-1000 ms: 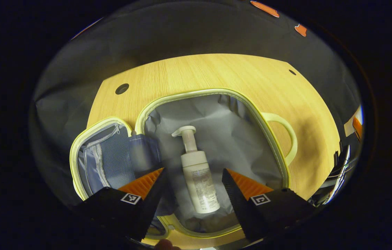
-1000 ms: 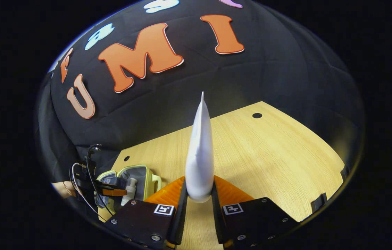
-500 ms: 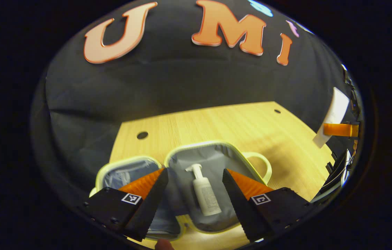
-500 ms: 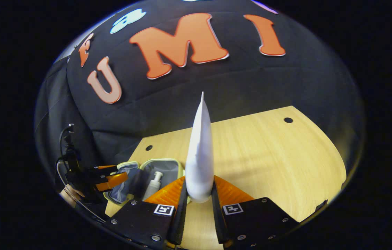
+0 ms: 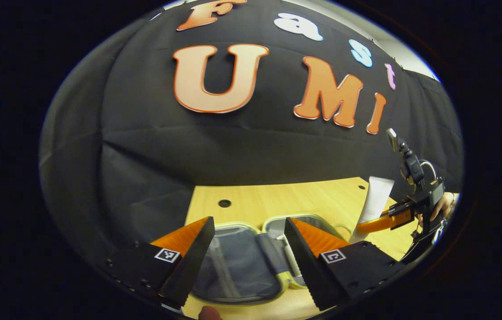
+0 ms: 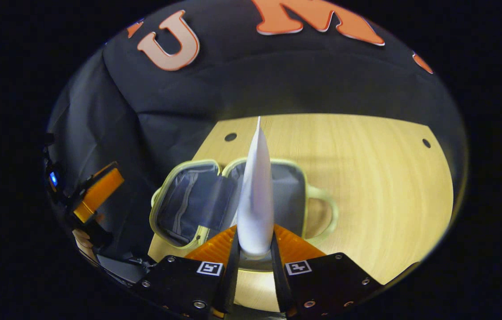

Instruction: First open the suitcase, pack the skin care products into it, and then close the suitcase.

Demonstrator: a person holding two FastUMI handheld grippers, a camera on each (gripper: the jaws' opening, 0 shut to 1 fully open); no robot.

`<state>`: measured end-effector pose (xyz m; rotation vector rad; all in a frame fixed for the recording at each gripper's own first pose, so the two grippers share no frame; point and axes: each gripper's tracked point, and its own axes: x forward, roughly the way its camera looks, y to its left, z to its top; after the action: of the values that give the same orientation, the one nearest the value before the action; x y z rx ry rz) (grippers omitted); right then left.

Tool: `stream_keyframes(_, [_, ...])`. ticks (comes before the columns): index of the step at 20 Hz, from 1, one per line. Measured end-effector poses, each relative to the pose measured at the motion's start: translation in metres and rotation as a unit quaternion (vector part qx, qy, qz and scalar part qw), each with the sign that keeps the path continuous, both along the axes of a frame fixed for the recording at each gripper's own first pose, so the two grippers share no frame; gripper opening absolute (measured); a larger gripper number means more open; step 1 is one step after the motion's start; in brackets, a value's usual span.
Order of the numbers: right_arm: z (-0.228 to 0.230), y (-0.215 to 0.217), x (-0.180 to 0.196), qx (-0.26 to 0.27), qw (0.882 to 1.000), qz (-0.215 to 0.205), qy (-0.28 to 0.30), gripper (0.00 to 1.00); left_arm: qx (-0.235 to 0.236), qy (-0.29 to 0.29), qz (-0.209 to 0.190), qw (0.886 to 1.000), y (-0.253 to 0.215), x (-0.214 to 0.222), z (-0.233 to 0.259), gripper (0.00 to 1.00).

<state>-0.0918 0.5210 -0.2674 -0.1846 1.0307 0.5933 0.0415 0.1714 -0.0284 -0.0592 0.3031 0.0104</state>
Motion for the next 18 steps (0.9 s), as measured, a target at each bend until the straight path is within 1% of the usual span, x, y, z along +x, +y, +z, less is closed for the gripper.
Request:
stream_keyframes(4, [-0.054, 0.002, 0.008, -0.050, 0.998, -0.006, 0.048, 0.37, 0.029, 0.010, 0.035, 0.999, 0.043, -0.018, -0.014, 0.99])
stream_keyframes(8, [-0.100, -0.006, 0.004, -0.112, 0.989, -0.019, 0.093, 0.37, 0.011, 0.025, 0.067, 0.997, 0.065, -0.033, -0.031, 0.99])
stream_keyframes(10, [-0.110, -0.004, 0.004, -0.120, 0.987, -0.028, 0.102, 0.37, 0.014, 0.035, 0.076, 0.996, 0.071, -0.040, -0.038, 0.99])
stream_keyframes(12, [-0.116, 0.001, 0.001, -0.117, 0.986, -0.036, 0.115, 0.37, 0.014, 0.043, 0.083, 0.996, 0.078, -0.046, -0.043, 0.99])
stream_keyframes(13, [-0.116, 0.005, 0.000, -0.111, 0.987, -0.035, 0.113, 0.39, 0.011, 0.044, 0.086, 0.995, 0.080, -0.044, -0.048, 0.99])
stream_keyframes(16, [-0.110, 0.009, 0.013, -0.115, 0.990, -0.027, 0.072, 0.54, 0.000, 0.048, 0.092, 0.995, 0.081, -0.045, -0.052, 0.99])
stream_keyframes(18, [-0.103, 0.012, 0.021, -0.108, 0.992, -0.029, 0.054, 0.83, 0.001, 0.047, 0.092, 0.995, 0.080, -0.045, -0.048, 0.99])
